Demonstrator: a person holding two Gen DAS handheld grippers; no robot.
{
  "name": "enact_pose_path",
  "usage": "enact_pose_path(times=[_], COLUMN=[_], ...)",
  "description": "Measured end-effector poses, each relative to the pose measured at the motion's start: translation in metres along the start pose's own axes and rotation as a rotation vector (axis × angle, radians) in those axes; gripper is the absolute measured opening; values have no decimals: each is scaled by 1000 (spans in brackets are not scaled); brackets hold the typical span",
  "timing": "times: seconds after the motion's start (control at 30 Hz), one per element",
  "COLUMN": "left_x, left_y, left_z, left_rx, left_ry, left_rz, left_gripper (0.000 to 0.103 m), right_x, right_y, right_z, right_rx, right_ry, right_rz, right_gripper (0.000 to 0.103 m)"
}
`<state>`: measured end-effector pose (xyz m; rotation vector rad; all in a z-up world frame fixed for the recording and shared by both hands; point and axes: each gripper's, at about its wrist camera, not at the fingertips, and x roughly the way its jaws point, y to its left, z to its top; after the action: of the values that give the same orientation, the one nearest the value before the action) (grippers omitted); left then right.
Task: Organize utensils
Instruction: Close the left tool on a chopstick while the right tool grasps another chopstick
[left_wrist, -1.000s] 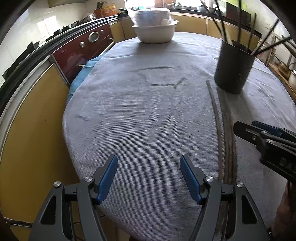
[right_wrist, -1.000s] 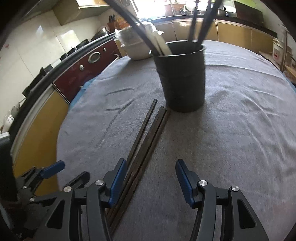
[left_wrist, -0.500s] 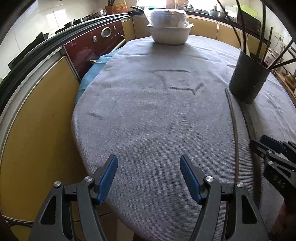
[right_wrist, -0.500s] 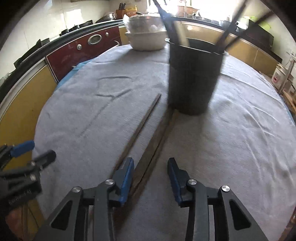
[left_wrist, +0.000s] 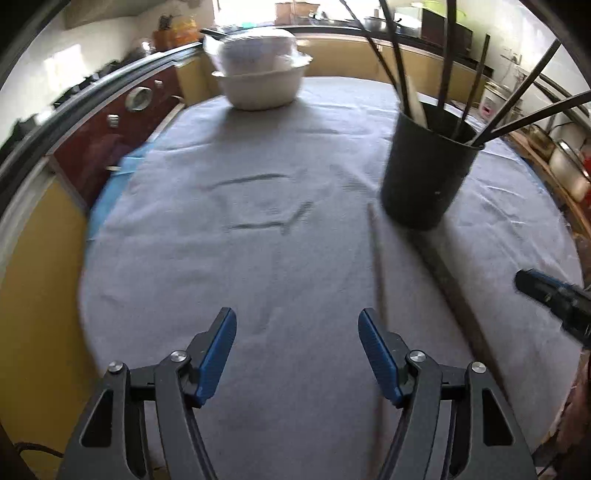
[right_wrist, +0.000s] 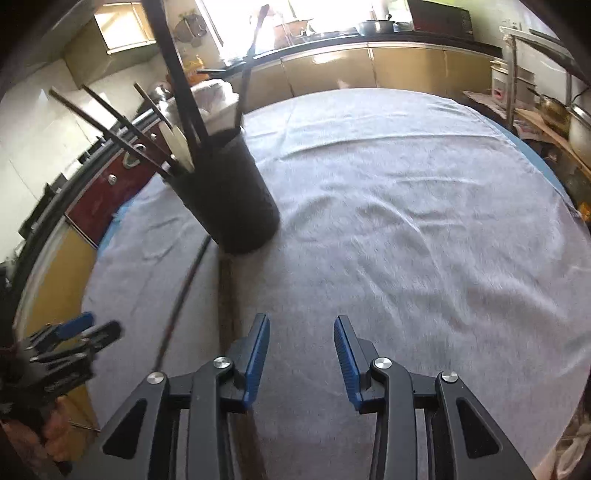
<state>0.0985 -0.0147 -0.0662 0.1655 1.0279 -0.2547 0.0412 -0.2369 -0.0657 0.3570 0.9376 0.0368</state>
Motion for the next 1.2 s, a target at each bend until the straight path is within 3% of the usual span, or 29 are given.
enact_pose_path(times=[0.2,0.3,0.4,0.5,0.53,0.67,0.87,1.2], left_x=[29,24,21,16,15,9,2,39], left_y=[-21,-22,-15,-7,-5,1,-6,-12], left_z=[0,-1,-1,-4,-5,-12,-15,35], left_rx=[28,40,21,19,21,4,-21,-15], left_ry=[86,55,51,53,52,73,78,127], left_rz=[-19,-29,-24,-17,-14,-30,-124,-171], left_gripper=[41,23,11,10,10,9,9,9], right_x=[25,35,32,31,29,21,27,71], right_y=[31,44,50,38,32,15,39,67], right_z=[-7,-16,-18,-16,-16,-15,-5,20], right_rx=[-108,-174,-221,-190,-177,-81,-140,-209], right_ry=[87,119,94,92,85,101,97,180], right_rz=[7,-37,-85,-153,-158,-71,-31,-89], right_gripper=[39,33,30,25,19,20,21,22])
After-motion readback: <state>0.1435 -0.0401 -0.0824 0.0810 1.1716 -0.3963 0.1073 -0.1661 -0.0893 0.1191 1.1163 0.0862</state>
